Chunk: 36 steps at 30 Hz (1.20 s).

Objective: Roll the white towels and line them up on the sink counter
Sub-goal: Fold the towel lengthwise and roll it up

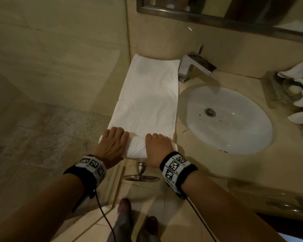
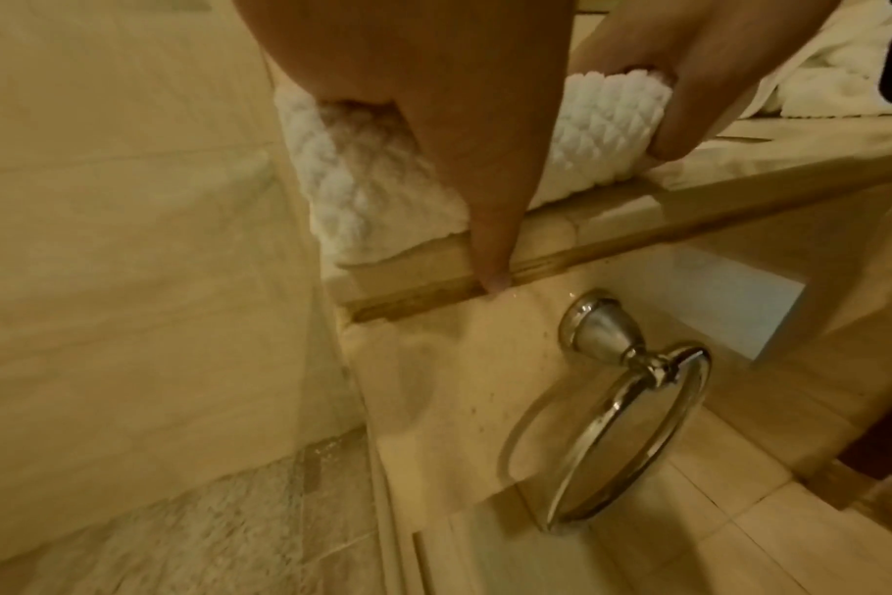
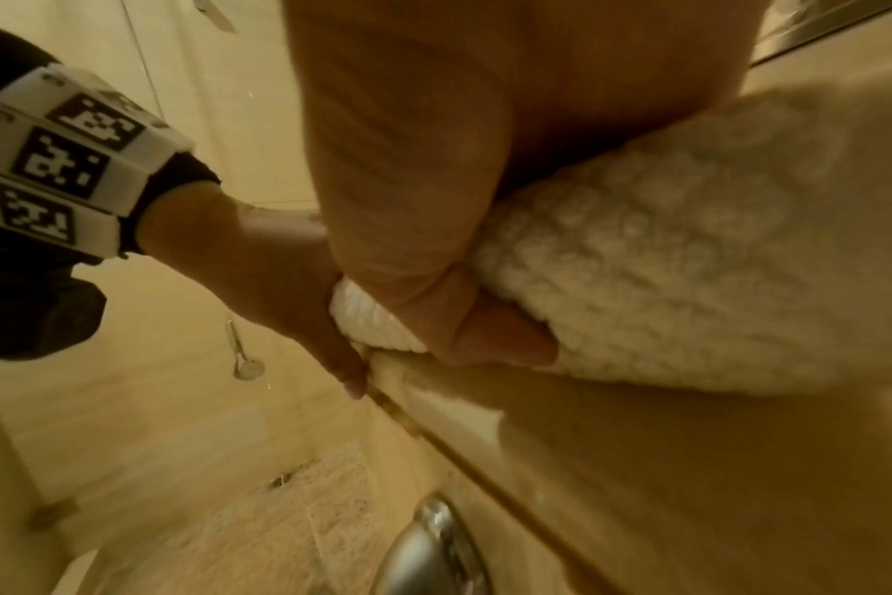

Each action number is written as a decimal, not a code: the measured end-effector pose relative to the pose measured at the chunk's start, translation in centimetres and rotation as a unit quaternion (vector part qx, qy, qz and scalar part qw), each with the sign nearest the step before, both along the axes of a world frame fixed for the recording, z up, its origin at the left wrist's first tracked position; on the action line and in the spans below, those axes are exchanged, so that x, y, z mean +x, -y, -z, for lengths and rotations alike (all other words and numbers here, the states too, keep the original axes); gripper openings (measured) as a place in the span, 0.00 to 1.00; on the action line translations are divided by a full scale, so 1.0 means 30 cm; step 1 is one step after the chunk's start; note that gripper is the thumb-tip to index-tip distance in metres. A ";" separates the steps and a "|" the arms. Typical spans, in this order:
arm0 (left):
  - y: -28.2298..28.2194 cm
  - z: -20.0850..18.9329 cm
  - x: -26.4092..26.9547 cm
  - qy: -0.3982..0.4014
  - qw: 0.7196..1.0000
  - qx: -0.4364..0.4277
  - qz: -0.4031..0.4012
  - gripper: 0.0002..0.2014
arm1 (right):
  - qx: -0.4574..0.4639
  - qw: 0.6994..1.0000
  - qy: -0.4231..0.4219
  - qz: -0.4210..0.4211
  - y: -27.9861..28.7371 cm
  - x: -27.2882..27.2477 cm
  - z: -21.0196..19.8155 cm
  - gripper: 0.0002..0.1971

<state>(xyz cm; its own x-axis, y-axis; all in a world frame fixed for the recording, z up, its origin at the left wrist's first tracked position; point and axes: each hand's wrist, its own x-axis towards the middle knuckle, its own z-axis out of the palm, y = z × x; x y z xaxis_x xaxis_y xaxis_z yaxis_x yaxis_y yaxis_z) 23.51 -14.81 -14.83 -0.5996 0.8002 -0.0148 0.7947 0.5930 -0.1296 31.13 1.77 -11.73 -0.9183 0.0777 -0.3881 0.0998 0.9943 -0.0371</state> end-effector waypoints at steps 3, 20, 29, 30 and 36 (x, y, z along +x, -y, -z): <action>-0.045 -0.060 -0.054 0.069 0.994 -0.082 -0.011 0.40 | 0.002 0.998 0.059 0.028 -0.009 -0.050 -0.048 0.29; -0.018 -0.043 -0.095 0.083 0.990 -0.050 0.103 0.36 | -0.186 0.954 0.137 0.192 -0.138 -0.009 -0.050 0.44; -0.046 -0.084 -0.067 0.094 0.990 -0.066 0.076 0.33 | -0.176 0.958 0.097 0.203 -0.154 0.033 -0.045 0.41; -0.041 -0.087 -0.068 0.092 0.991 -0.061 0.070 0.31 | -0.155 0.961 0.108 0.203 -0.162 0.030 -0.050 0.44; -0.036 -0.107 -0.093 0.147 0.988 -0.045 0.017 0.36 | -0.040 0.981 0.114 0.149 -0.177 0.019 -0.100 0.40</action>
